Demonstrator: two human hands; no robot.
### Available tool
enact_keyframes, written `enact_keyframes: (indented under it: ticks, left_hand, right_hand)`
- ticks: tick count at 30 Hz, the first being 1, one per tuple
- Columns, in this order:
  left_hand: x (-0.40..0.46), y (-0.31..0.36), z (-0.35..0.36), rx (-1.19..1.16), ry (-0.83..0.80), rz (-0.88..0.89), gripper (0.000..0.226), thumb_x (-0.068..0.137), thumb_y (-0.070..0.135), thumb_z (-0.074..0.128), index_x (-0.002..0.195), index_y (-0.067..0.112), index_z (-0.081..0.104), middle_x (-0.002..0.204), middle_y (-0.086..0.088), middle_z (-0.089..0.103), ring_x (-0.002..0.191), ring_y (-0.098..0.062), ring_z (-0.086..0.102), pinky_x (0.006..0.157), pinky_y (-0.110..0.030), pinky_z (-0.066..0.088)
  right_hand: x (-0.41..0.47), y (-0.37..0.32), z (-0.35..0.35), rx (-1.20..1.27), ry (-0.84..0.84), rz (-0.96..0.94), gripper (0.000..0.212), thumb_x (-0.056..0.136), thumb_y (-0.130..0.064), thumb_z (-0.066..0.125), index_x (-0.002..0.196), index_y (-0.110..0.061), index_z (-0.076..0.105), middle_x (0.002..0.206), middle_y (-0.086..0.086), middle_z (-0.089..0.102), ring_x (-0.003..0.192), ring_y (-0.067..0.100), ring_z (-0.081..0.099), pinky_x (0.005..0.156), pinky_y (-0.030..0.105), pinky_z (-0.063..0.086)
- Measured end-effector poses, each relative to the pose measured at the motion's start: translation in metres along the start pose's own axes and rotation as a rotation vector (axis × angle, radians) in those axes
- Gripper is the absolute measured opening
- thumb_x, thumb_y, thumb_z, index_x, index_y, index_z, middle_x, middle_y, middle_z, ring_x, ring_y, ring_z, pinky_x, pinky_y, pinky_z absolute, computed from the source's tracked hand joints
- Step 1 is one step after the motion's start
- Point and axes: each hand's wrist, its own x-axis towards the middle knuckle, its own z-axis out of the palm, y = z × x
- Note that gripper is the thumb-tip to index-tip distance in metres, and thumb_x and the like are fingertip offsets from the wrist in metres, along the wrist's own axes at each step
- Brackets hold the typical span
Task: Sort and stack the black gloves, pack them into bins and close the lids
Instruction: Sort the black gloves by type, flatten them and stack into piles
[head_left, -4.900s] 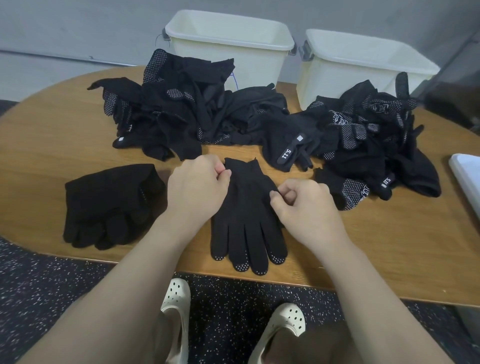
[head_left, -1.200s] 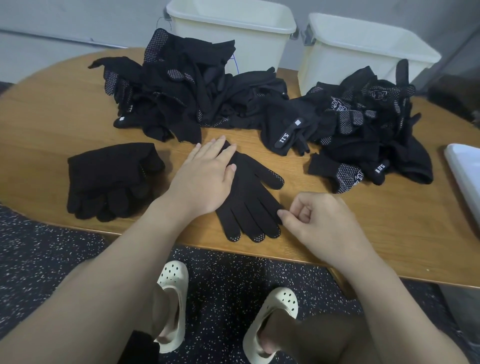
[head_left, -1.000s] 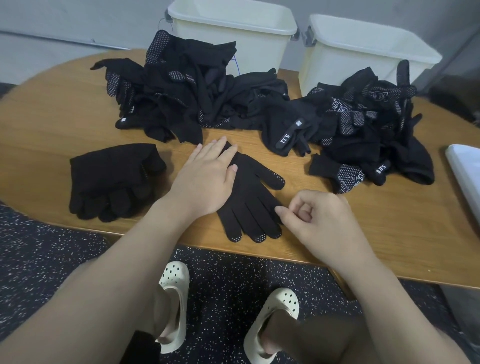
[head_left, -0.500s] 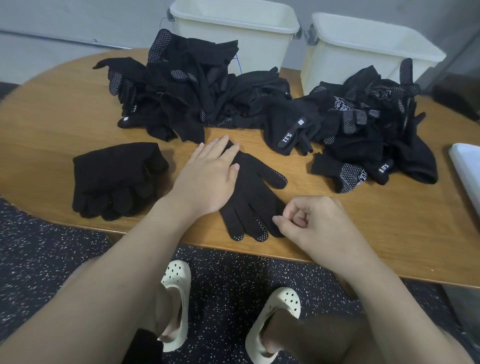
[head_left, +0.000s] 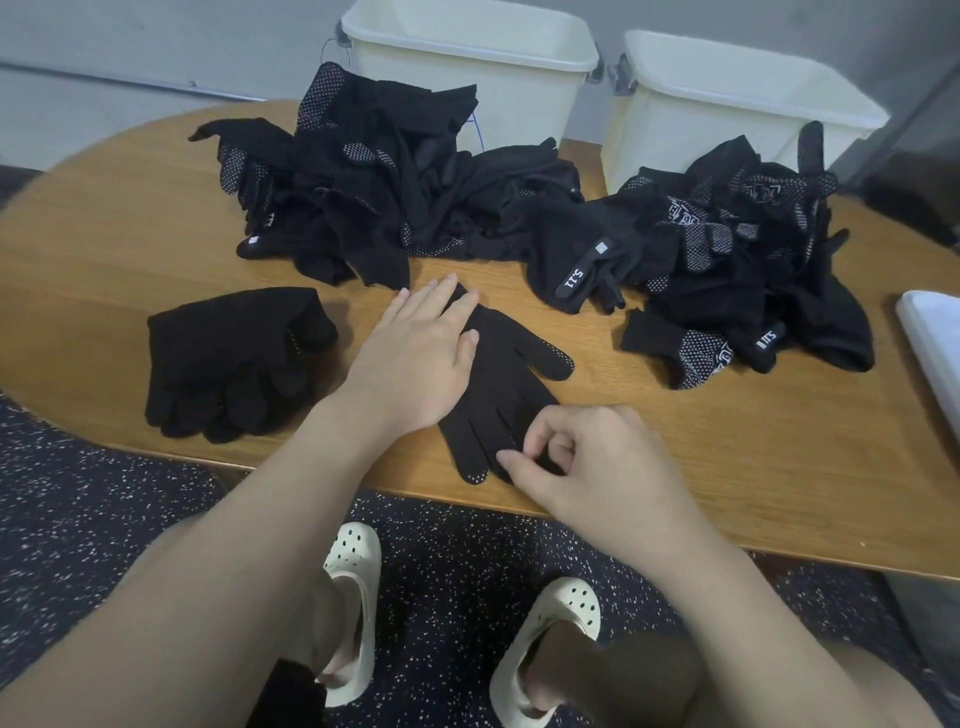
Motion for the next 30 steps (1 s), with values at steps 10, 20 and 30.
enact_keyframes:
  ticks: [10, 20, 30]
  left_hand:
    - [-0.002, 0.002, -0.004, -0.015, 0.009, -0.007, 0.053, 0.112, 0.033, 0.032, 0.162, 0.018, 0.026, 0.171, -0.007, 0.018, 0.158, -0.022, 0.015, 0.128, -0.035, 0.003]
    - [-0.034, -0.014, -0.017, 0.029, 0.119, -0.017, 0.039, 0.107, 0.025, 0.048, 0.141, 0.016, 0.063, 0.145, -0.01, 0.059, 0.128, -0.032, 0.053, 0.105, -0.051, 0.046]
    - [-0.048, -0.02, -0.005, -0.042, 0.067, -0.042, 0.049, 0.11, 0.023, 0.029, 0.156, 0.011, 0.04, 0.162, -0.009, 0.04, 0.154, -0.026, 0.03, 0.125, -0.047, 0.027]
  right_hand:
    - [0.001, 0.009, -0.007, 0.076, -0.068, 0.053, 0.032, 0.087, -0.034, 0.076, 0.061, -0.026, 0.06, 0.047, -0.017, 0.049, 0.048, 0.006, 0.049, 0.058, 0.022, 0.037]
    - [0.012, 0.019, -0.022, 0.084, 0.19, 0.023, 0.009, 0.086, -0.03, 0.07, 0.081, -0.026, 0.063, 0.062, -0.009, 0.057, 0.058, 0.01, 0.054, 0.061, 0.032, 0.046]
    - [0.05, -0.048, 0.047, -0.226, -0.049, -0.128, 0.057, 0.111, -0.036, 0.025, 0.164, -0.015, 0.017, 0.172, 0.001, 0.012, 0.159, 0.015, 0.005, 0.128, 0.03, -0.002]
